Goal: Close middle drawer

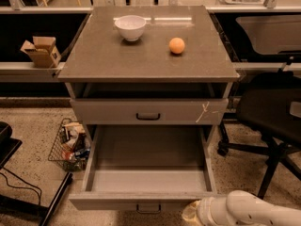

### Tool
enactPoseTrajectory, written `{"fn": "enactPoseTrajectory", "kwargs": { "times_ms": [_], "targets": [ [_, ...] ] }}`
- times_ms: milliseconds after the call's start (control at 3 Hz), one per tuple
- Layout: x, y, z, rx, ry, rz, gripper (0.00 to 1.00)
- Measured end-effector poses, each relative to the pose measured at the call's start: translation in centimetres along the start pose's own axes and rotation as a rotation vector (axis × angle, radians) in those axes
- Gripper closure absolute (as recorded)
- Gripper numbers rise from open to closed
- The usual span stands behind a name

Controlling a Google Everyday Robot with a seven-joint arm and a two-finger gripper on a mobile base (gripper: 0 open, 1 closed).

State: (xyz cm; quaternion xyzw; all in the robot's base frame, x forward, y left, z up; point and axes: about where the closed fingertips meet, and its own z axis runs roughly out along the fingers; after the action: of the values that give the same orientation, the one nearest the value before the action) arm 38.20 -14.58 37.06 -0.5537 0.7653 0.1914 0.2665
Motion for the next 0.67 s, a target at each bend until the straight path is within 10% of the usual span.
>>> {"fn": "enactPoseTrajectory", "kwargs": {
  "times_ms": [667],
  "targets": [
    [-0.8,-1.6,1.8,0.046,0.010,-0.035,1.00]
  ]
}}
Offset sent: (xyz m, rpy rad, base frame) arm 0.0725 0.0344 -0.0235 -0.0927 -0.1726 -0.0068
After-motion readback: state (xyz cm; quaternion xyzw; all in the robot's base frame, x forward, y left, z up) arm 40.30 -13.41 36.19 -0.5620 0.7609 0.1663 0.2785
